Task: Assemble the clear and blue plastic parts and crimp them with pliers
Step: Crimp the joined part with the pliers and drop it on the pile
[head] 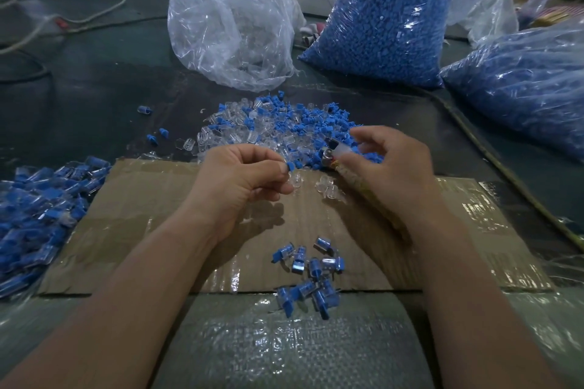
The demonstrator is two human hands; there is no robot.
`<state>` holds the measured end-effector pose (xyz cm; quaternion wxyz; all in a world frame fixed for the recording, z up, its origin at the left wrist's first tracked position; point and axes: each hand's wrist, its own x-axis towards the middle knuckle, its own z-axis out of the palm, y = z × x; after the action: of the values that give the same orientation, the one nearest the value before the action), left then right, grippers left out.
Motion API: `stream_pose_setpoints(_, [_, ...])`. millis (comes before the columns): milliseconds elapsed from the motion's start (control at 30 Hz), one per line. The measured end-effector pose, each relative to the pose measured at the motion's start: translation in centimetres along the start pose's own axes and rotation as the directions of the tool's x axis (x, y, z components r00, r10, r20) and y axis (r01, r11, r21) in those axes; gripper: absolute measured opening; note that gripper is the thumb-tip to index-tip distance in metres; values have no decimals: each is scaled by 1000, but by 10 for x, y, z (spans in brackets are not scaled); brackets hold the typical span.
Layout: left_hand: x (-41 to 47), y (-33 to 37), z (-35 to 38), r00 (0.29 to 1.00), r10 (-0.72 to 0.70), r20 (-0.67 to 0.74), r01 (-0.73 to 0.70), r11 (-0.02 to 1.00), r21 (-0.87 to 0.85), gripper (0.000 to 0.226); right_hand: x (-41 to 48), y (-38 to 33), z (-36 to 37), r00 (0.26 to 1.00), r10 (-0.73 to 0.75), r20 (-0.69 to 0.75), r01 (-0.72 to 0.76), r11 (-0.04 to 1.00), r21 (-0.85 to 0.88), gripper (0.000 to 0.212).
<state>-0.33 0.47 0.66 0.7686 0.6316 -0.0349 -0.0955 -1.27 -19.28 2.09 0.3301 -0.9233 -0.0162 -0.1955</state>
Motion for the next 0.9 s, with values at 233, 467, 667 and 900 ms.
stream_pose_setpoints(233, [2,-2,0,1000,17,-15,-17,1000,-13,16,9,30,-24,868,403,291,-282,881,-379,92])
stream_pose_setpoints(467, [1,-1,0,1000,16,3,-16,1000,-21,19,9,26,-18,812,445,379,-226,837,-498,91])
stream_pose_setpoints(667, [0,-2,-1,1000,17,-13,-17,1000,-22,15,10,21,-14,852,425,306,-275,860,-429,50])
stream_pose_setpoints(900, [2,-4,-2,999,10,-30,-11,999,-35,7,6,10,-18,964,239,120,-198,940,-278,24])
